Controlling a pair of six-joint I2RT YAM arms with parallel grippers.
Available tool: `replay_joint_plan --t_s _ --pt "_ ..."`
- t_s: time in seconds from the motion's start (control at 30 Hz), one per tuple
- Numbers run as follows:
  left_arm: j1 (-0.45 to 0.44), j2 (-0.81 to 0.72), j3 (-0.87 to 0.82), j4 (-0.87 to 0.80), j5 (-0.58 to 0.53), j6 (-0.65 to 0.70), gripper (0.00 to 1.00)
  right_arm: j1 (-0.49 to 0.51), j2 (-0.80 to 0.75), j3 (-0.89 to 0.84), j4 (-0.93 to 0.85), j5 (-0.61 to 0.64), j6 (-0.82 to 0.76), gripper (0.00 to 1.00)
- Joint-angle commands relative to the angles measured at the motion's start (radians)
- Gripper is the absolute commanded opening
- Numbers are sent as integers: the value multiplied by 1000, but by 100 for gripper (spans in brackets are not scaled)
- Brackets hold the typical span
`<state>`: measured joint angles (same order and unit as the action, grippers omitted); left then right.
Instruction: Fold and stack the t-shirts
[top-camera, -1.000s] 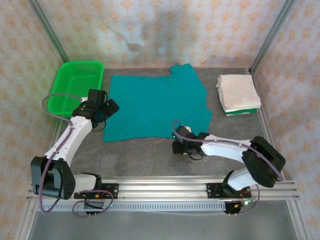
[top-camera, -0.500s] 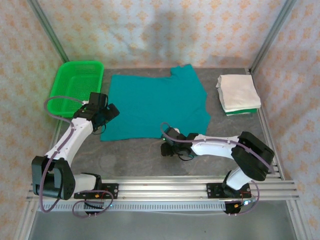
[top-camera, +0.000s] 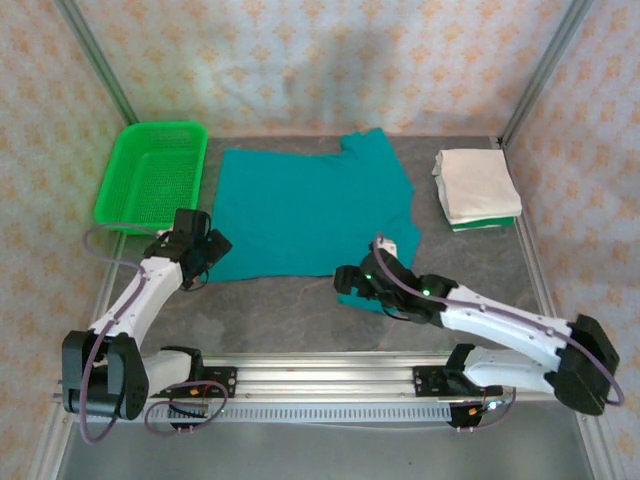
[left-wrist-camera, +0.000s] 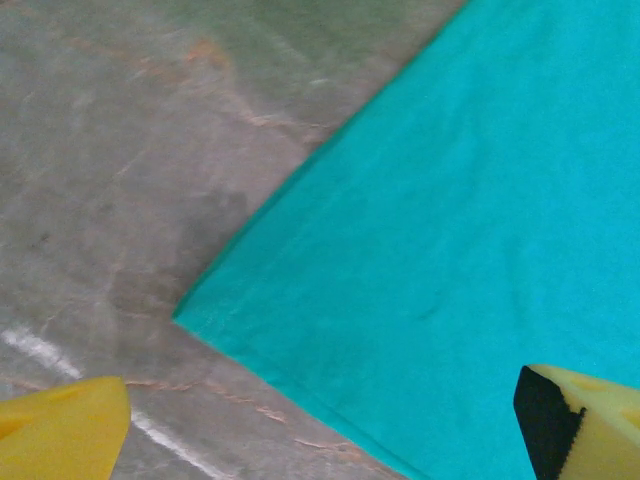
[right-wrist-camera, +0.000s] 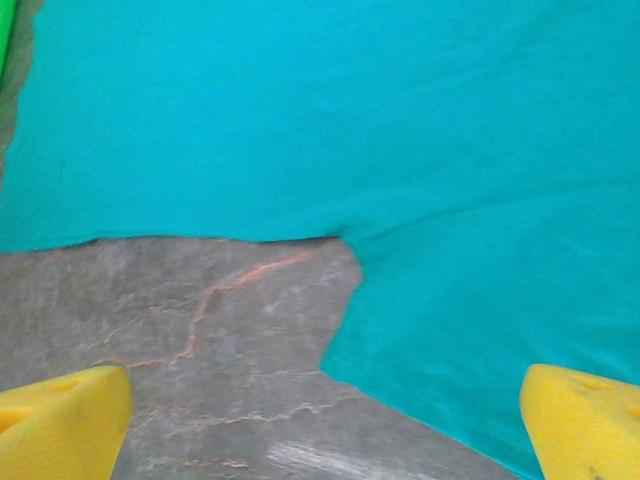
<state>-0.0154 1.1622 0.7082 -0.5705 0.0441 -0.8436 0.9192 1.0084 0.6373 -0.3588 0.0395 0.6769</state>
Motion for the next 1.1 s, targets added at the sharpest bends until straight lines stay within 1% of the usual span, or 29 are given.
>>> replay_joint_plan --t_s 0.0,0.07,0.13,0.2,0.3,0.37,0.43,0.53,0.73,0.97,1.07 --pt "35 -17 -66 32 -35 -117 100 -43 -89 -80 -1 10 47 100" --pt "58 2 -90 52 -36 -163 93 -64 -118 -102 21 -11 60 95" --pt "70 30 -98 65 -36 -195 87 -70 -108 -99 20 -23 57 94" --pt "73 59 -103 85 -37 -222 75 -69 -85 -86 12 -31 51 93" --pt "81 94 -108 125 -43 -234 61 -70 -39 -72 12 -49 46 92" --pt "91 112 -103 138 -53 -233 53 -69 -24 -71 21 -58 48 92" --pt "102 128 -102 153 -56 -227 48 -69 -19 -73 26 -58 53 91" --pt "115 155 -102 168 -39 -228 44 -71 -21 -72 22 -55 56 90" --pt "124 205 -95 201 2 -227 42 -69 -13 -67 17 -58 54 90" --pt "126 249 -85 202 51 -240 41 -69 7 -67 24 -62 56 90" --pt "127 260 -88 207 59 -241 35 -69 12 -68 30 -66 58 90"
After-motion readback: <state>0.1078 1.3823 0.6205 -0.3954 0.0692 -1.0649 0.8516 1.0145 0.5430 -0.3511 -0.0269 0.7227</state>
